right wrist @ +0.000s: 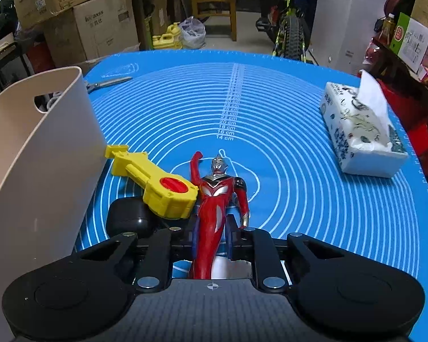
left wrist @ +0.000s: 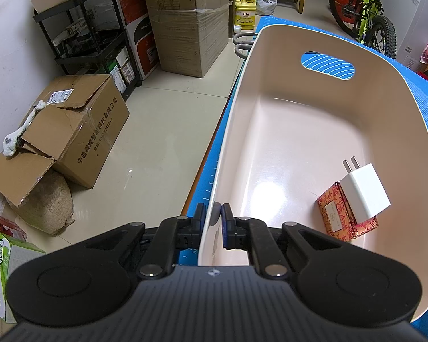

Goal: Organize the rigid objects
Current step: 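Move the right gripper back to the mat and grasp the red action figure, then carry the action figure into the bin and open the right gripper, then move the right gripper back over the mat toward the white pill bottle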

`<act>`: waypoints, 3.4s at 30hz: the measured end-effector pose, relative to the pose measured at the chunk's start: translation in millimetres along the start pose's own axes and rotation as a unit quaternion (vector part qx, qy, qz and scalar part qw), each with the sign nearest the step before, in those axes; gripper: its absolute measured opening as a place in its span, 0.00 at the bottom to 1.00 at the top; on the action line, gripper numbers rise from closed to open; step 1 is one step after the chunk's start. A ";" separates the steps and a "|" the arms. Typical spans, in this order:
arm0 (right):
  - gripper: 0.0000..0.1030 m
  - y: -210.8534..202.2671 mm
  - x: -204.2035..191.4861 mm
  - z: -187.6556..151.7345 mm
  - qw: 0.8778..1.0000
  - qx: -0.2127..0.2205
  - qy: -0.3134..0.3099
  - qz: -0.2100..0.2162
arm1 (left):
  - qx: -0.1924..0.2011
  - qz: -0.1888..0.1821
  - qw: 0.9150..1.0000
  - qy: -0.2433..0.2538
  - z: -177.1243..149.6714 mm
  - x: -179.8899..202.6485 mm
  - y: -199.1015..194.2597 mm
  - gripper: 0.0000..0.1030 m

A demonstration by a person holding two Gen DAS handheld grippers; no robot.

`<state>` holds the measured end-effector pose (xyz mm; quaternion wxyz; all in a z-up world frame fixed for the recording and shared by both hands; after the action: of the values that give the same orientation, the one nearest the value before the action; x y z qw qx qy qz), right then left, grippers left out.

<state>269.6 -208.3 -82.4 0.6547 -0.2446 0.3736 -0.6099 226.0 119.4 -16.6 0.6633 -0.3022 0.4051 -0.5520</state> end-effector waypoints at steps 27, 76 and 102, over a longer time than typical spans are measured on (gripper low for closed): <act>0.26 -105.0 -82.8 31.6 0.984 0.151 -0.071 0.059 | 0.000 0.001 1.000 0.001 0.0 -0.5 -0.2 0.13; 0.63 -50.7 -166.4 20.9 0.981 0.039 -0.165 0.099 | -0.002 0.004 1.000 0.002 2.3 0.8 -1.3 0.13; 0.70 -60.8 -14.7 13.1 0.999 0.026 -0.045 -0.003 | -0.001 0.007 1.000 0.004 2.3 1.7 -1.1 0.13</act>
<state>242.8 -203.9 -24.6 0.6753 -0.2556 0.3268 -0.6098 227.5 117.4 -14.9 0.6652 -0.2982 0.4101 -0.5481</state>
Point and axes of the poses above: each gripper's, at about its wrist camera, not at the fingertips, and y roughly the way its jaws point, x to its right, z to its top, the point moved 1 cm from there along y, roughly the way its jaws point, and after that the axes turned 11 degrees about z, right-handed, at the moved point
